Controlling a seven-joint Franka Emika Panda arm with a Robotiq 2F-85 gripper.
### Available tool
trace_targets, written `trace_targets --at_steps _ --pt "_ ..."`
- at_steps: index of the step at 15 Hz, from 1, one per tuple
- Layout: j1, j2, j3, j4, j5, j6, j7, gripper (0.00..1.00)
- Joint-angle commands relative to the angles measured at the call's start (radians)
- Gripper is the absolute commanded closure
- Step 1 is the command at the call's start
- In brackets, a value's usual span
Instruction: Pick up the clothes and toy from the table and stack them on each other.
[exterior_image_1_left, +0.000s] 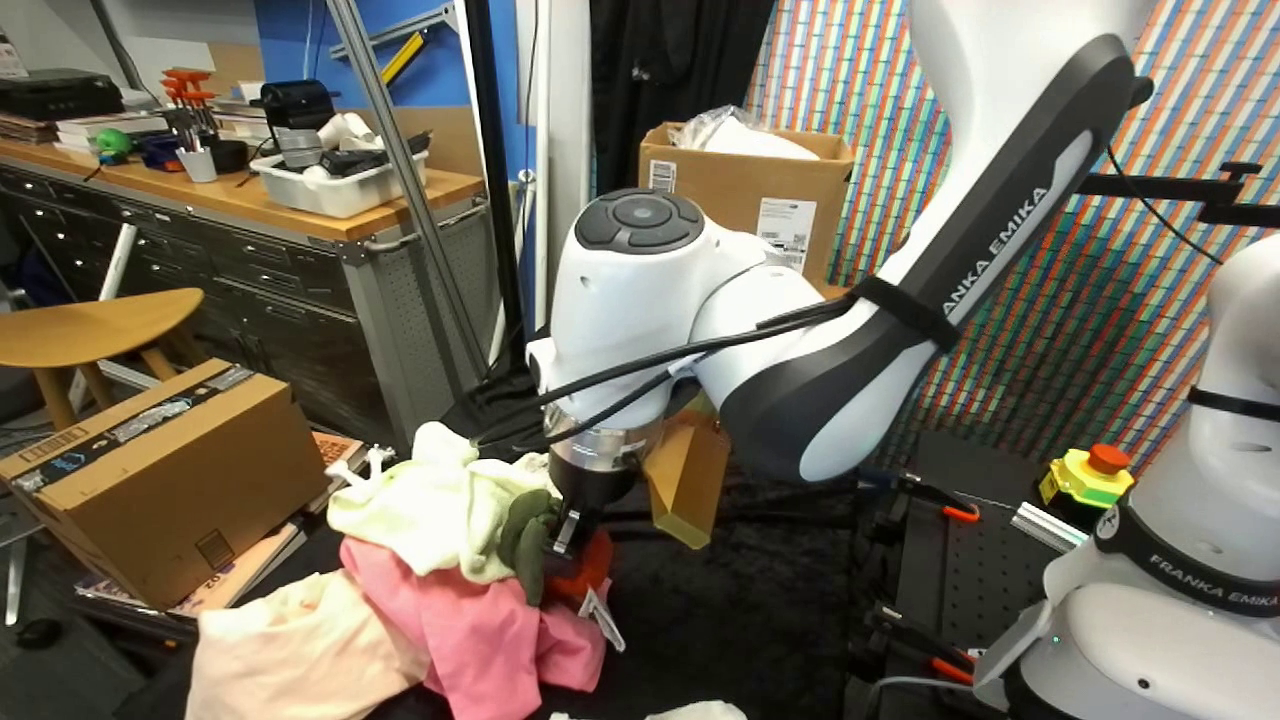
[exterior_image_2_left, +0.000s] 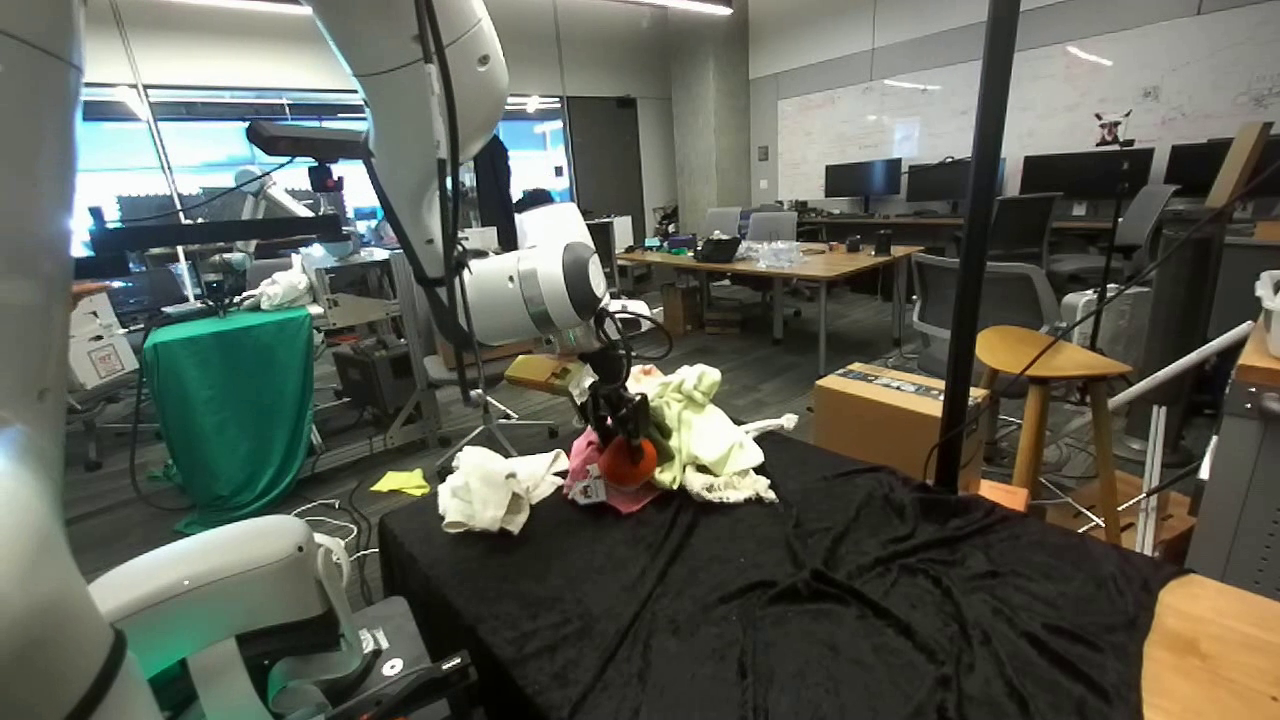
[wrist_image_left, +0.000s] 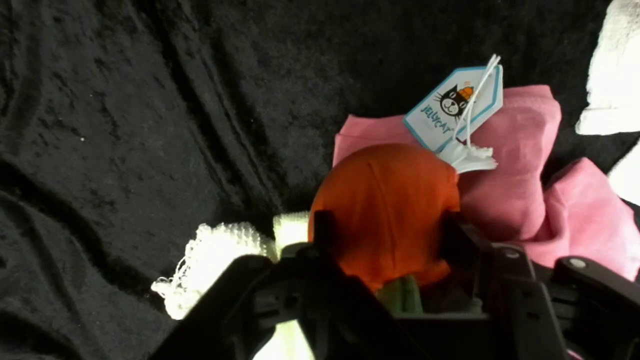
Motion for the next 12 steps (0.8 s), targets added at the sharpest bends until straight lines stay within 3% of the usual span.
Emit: trace_targets --at_steps 1,3,12 --pt "0.089 -0.005 -0.065 0.043 0.069 -0.058 -0.062 0.08" --pt "0.109 -0.018 -0.075 0.050 0.104 -0.089 -0.082 0.00" --pt "0.135 -0.106 -0.085 0.052 0.132 -0.227 -0.116 0.00"
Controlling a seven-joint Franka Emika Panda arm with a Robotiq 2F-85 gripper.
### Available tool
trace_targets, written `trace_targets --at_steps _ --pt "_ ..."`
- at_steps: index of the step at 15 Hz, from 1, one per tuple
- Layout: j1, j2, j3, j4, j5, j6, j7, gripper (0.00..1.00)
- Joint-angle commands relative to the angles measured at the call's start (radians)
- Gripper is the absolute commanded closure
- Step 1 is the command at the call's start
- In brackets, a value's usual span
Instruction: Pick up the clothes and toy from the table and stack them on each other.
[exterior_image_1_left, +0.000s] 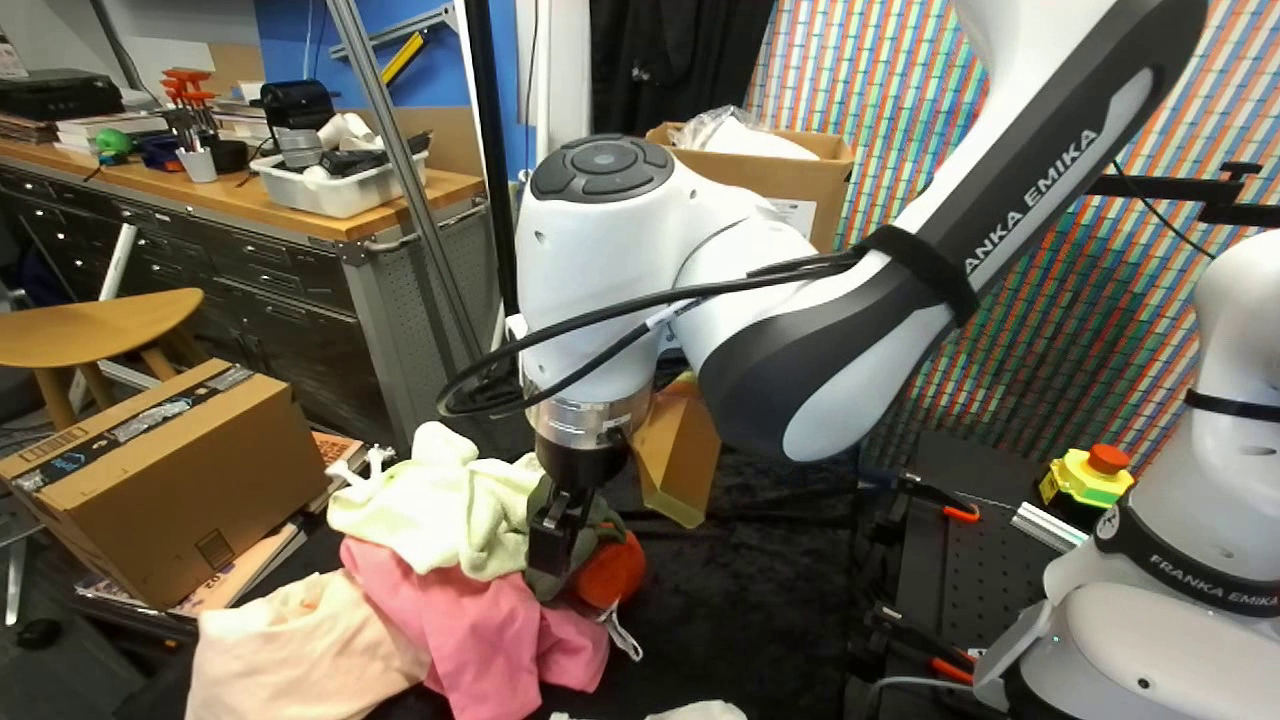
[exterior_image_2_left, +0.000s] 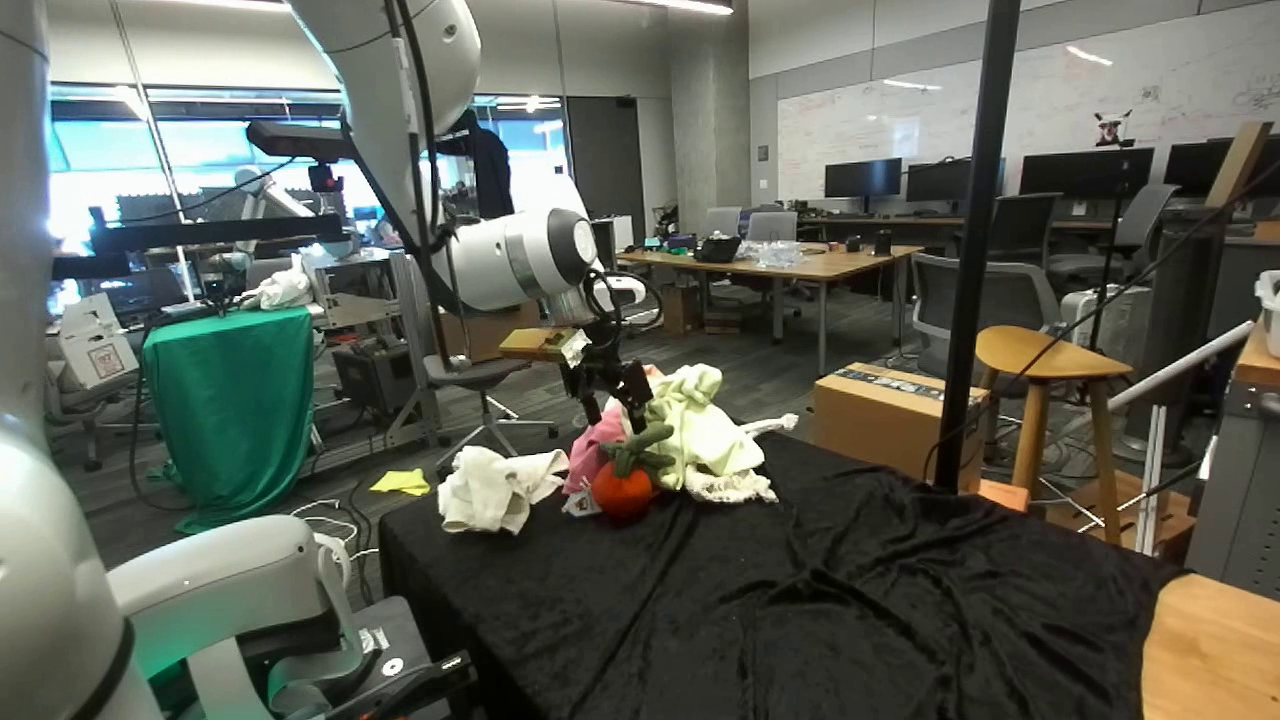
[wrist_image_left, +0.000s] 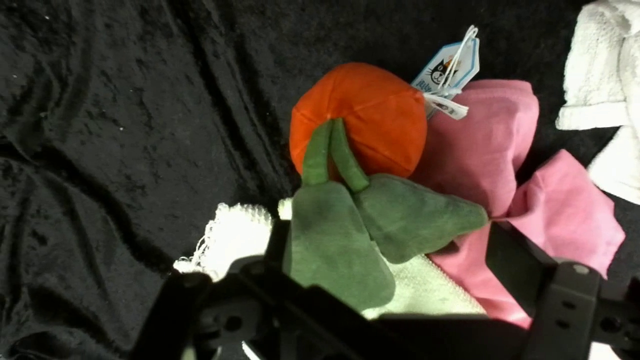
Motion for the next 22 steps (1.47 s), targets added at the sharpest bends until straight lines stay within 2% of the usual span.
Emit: trace_targets --at_steps 1,6,11,17,22 --pt "0.009 -0.070 0.008 0.000 0.055 -0.114 -0.071 0.00" --pt "0.000 -0.139 0.040 0.009 0.112 -0.261 -0.137 0.00" --pt "0.001 -0.163 0.080 0.015 0.222 -0.359 -0.196 0.00" --pt "0.033 -0.112 0.142 0.019 0.307 -0.331 -0.202 0.00" --pt "0.063 -0.047 0.183 0.022 0.382 -0.292 -0.298 0.00"
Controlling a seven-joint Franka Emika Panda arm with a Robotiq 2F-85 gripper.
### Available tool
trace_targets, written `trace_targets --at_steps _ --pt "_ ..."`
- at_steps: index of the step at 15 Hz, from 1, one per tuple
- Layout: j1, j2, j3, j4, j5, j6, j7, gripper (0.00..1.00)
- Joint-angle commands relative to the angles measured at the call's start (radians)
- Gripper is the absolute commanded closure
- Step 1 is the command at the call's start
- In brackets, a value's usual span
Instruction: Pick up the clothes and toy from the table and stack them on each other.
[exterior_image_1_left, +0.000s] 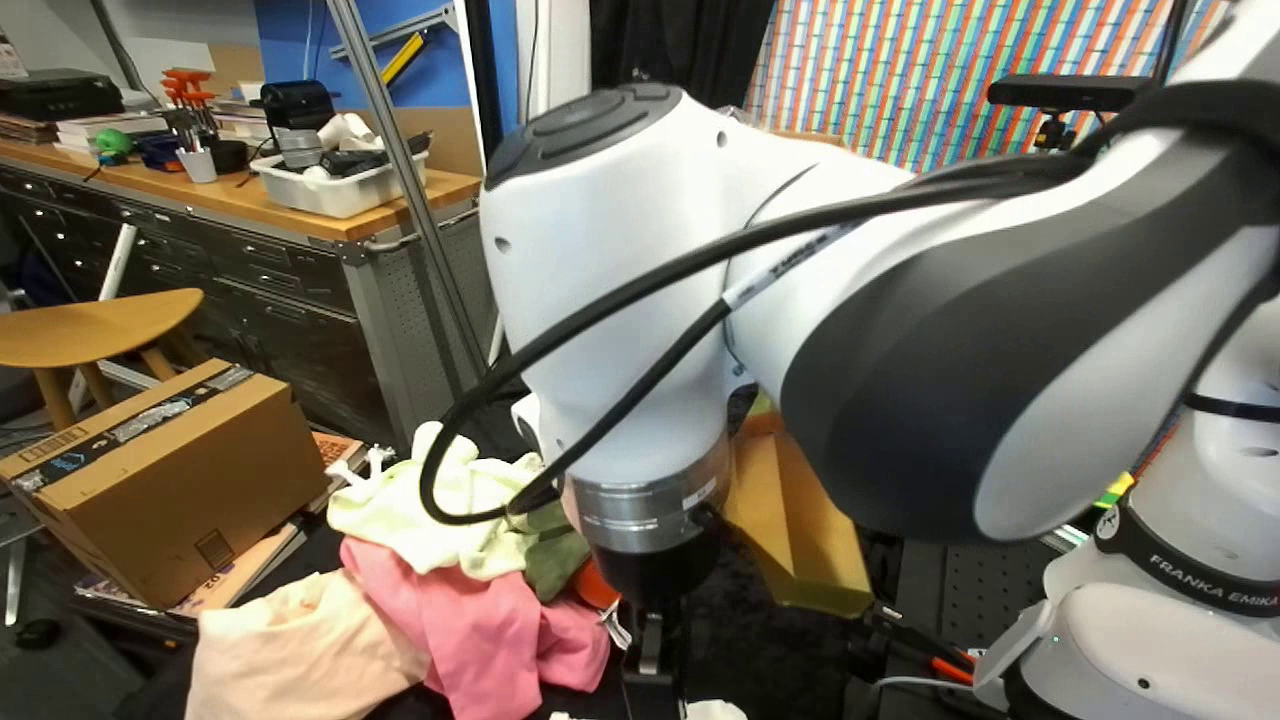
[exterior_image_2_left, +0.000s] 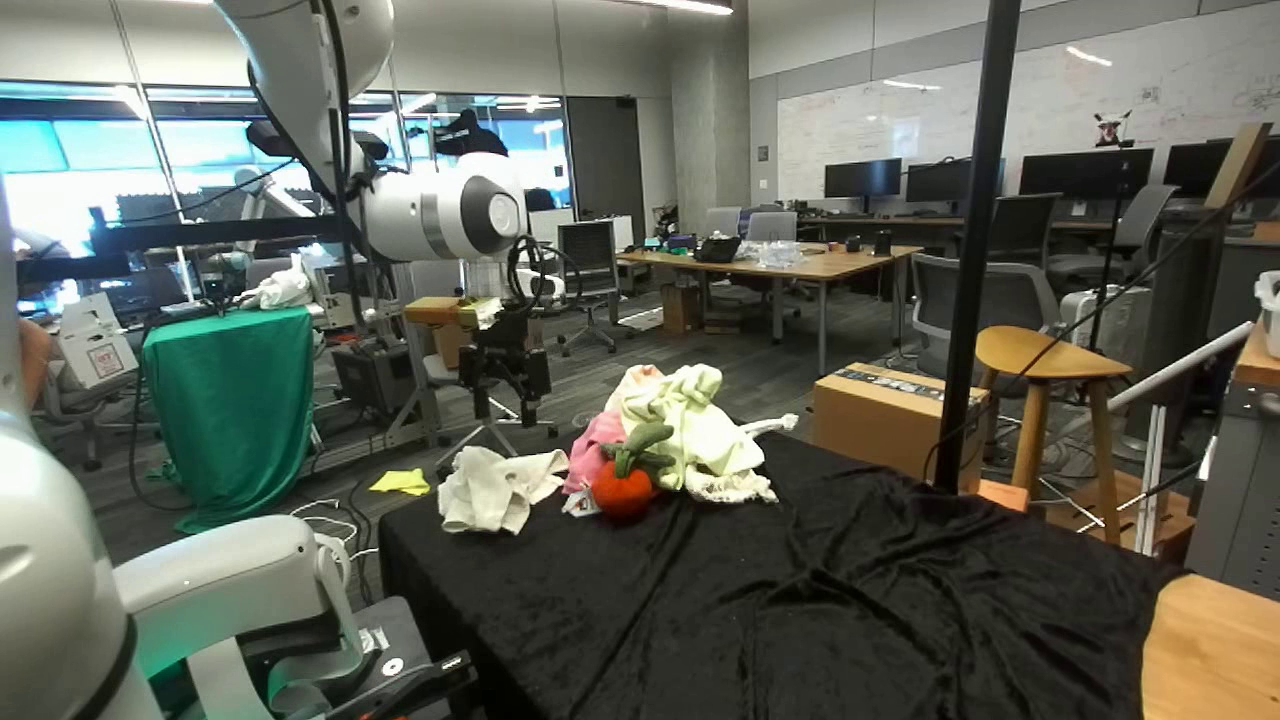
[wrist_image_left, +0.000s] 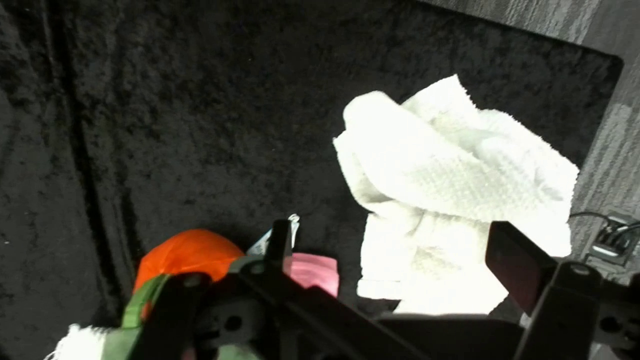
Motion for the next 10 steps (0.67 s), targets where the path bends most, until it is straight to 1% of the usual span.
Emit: trace_targets --at_steps 1,6,10 --pt "0.020 0.059 0.025 0.019 0.062 0.037 -0.105 0.00" --pt "0.040 0.132 0.063 0.021 0.090 0.122 -0.278 0.00" --pt "0.038 0.176 0.082 0.027 0.094 0.191 -0.396 0.00"
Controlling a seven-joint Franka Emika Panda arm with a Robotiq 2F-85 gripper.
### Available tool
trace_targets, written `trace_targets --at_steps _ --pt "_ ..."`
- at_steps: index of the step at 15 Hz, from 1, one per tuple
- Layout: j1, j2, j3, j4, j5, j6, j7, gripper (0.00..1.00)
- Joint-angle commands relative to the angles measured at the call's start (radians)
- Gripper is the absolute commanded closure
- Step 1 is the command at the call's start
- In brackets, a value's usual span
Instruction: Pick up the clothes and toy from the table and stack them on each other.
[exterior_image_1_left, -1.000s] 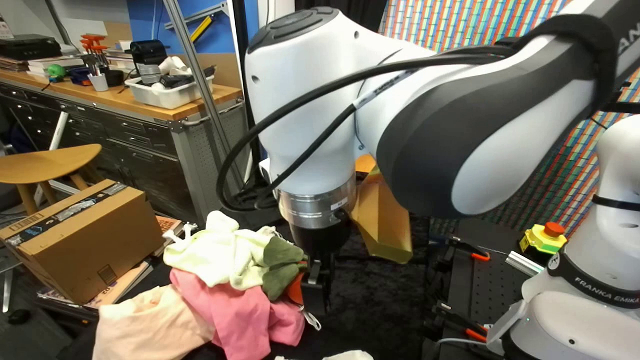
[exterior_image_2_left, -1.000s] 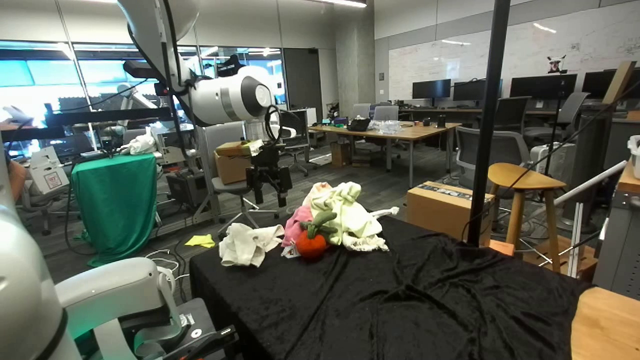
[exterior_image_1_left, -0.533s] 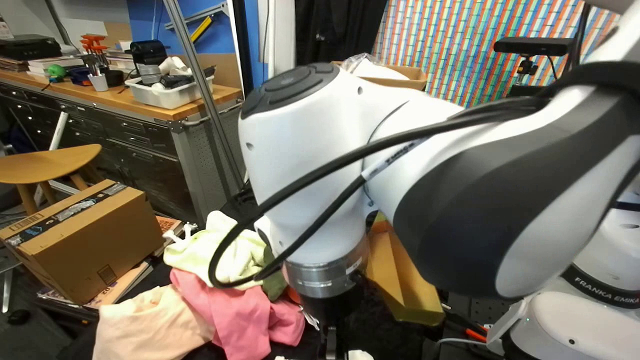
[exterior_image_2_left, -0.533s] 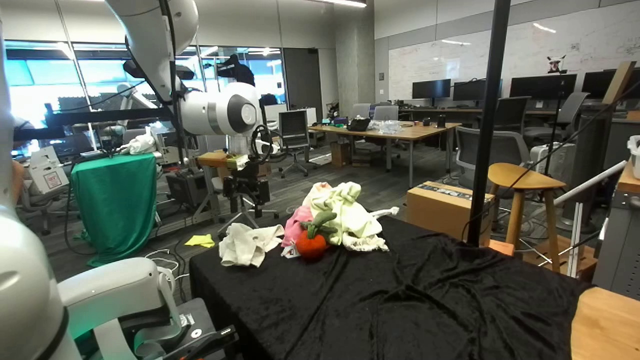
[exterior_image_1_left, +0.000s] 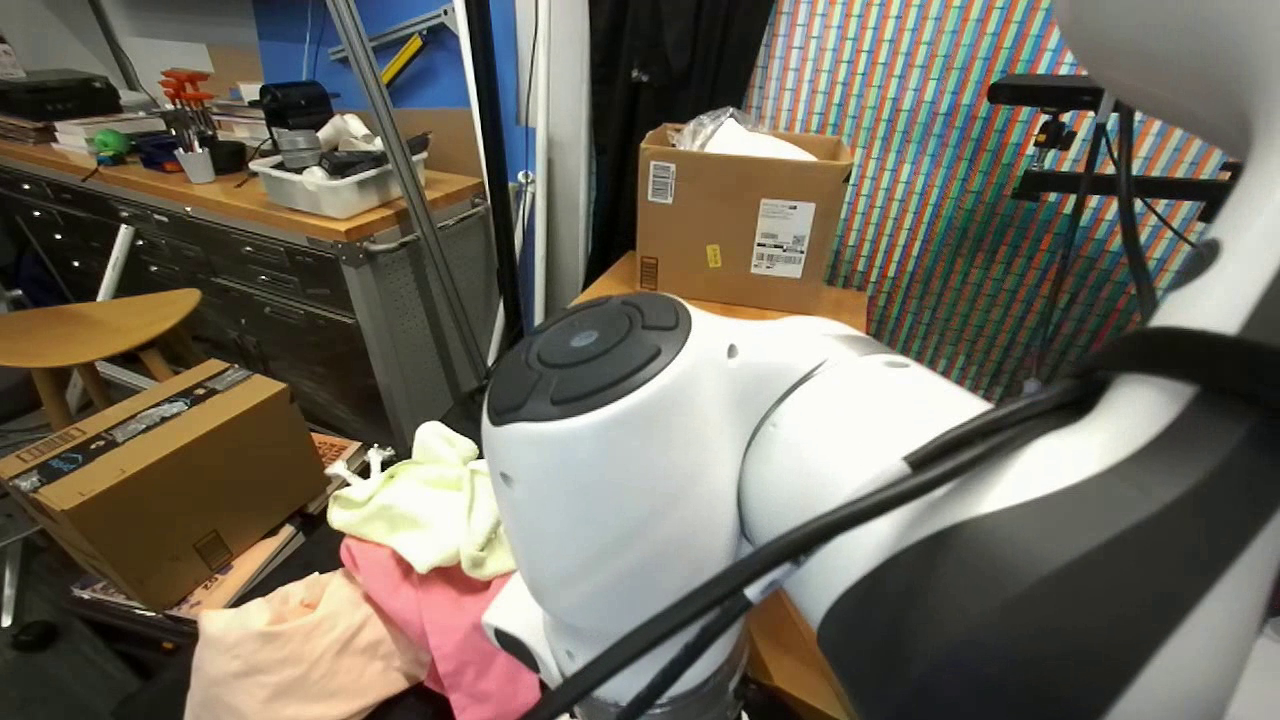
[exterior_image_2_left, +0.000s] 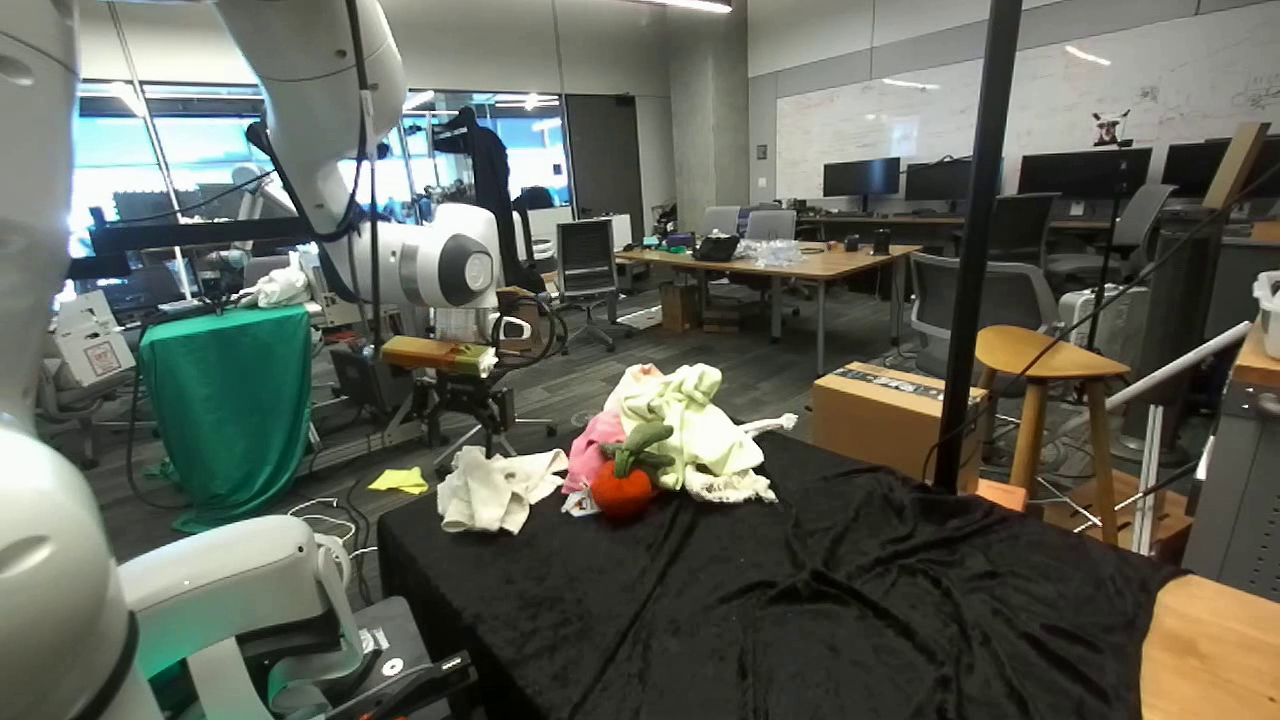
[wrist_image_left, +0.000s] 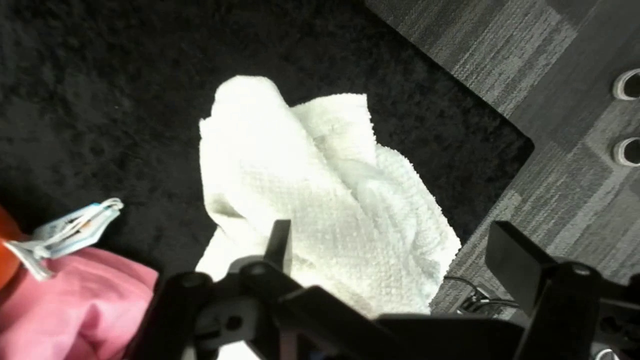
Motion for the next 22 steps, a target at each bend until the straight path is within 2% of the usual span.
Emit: trace_targets --at_steps 1,8,16,17,18,22 --pt "-0.005 0.042 0.012 0.025 0.022 0.062 -0.117 0.00" --pt "-0.009 0.078 -0.004 0.022 -0.026 0.124 -0.228 0.00" --pt "0.009 0.102 -0.041 0.015 -0.143 0.184 -0.229 0.00" --pt "0.009 0.104 -0.044 0.016 -0.154 0.183 -0.226 0.25" --pt "0.009 0.104 -0.046 0.018 -0.159 0.182 -0.222 0.26" --pt "0.001 0.106 -0.040 0.027 -0.145 0.164 -0.228 0.58"
